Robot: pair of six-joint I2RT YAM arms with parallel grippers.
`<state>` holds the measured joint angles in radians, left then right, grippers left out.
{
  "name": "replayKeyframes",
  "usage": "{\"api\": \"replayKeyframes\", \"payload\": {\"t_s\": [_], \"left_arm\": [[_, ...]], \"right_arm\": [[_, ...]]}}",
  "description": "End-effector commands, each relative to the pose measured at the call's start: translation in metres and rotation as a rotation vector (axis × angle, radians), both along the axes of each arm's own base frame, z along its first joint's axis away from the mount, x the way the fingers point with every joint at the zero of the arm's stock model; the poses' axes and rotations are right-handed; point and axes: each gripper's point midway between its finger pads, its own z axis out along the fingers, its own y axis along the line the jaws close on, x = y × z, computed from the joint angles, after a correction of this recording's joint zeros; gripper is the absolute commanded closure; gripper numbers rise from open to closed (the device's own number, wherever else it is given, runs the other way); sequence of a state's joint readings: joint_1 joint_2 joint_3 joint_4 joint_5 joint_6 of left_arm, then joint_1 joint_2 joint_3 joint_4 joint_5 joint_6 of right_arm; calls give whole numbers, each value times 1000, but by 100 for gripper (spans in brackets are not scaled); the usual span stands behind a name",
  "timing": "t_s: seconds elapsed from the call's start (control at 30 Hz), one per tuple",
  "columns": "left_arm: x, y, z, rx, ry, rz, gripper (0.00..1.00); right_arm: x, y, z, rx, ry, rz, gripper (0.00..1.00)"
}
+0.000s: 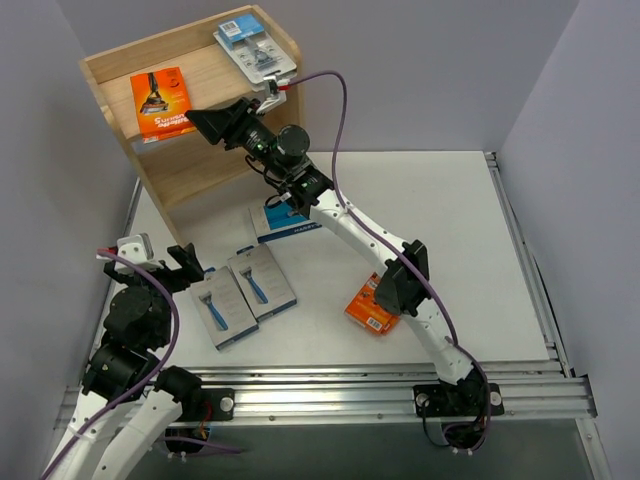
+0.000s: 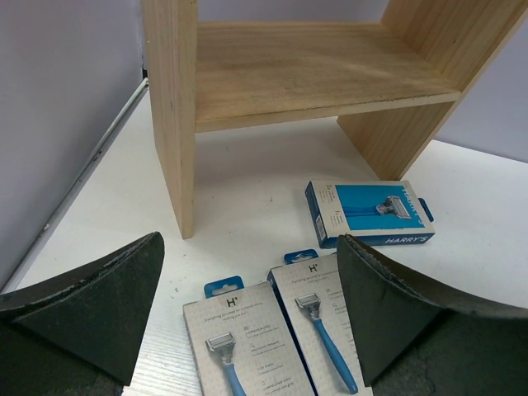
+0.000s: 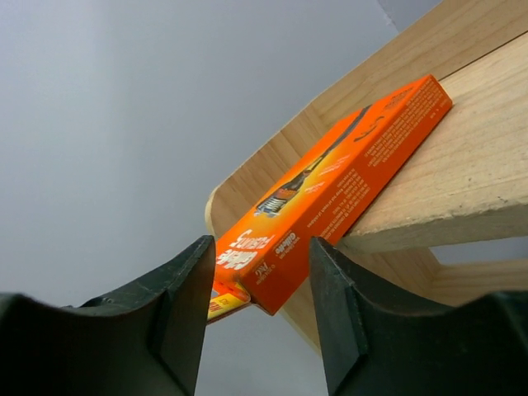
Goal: Place and organize the shaving razors onto the shelf
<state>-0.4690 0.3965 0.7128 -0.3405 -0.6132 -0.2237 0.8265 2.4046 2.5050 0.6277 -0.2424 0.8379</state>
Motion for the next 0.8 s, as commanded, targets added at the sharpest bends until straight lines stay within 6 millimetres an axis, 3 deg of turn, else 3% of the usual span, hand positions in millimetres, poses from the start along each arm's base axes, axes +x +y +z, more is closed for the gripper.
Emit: {"api": "replayKeyframes", "payload": {"t_s": [0.0,0.03,0.07,0.1,0.13,0.3,0.4,0.43,0.47,0.5,0.53,0.6,0.63,0.67,0.7,0.73,0.77], "left_arm": [[-2,0,8,5,-19,-9,5],[-1,-3,9,8,-20,-26,5],[-1,-4,11,10,-24,-34,5],[-1,-5,14,17,-31,-43,5],[-1,-7,15,18,-35,-52,5],[-7,-18,38,18,-110,-140,5],[-10,-26,56,39,-146,-195,5],[-14,-25,71,45,-173,-203,5],[-12,-27,76,63,-171,-212,5],[-12,-27,82,100,-175,-218,5],[-17,-25,102,111,-210,-217,5],[-12,-27,116,212,-204,-233,5],[-13,-28,126,238,-210,-242,5],[-12,-29,146,270,-213,-249,5],[-11,-34,155,339,-214,-283,5],[-10,-40,153,394,-178,-327,5],[-5,-49,173,442,-181,-370,5]], "right_arm": [[-22,-22,51,114,-110,-1,53],[-28,-32,68,135,-132,-9,51],[-29,-37,72,137,-136,-20,44],[-25,-40,69,124,-128,-30,42],[-34,-51,86,143,-148,-32,41],[-46,-90,105,155,-171,-46,34],[-54,-125,112,191,-183,-55,33],[-63,-149,131,237,-225,-70,32],[-58,-153,117,221,-203,-72,32],[-61,-160,118,229,-200,-54,32],[-72,-177,132,261,-232,-49,32],[-65,-193,113,246,-201,-56,32],[-82,-208,125,268,-231,-44,32],[-74,-212,99,225,-193,-55,32],[-90,-224,105,222,-222,-50,32],[-98,-224,95,176,-243,-30,34],[-102,-226,83,139,-244,-24,34]]}}
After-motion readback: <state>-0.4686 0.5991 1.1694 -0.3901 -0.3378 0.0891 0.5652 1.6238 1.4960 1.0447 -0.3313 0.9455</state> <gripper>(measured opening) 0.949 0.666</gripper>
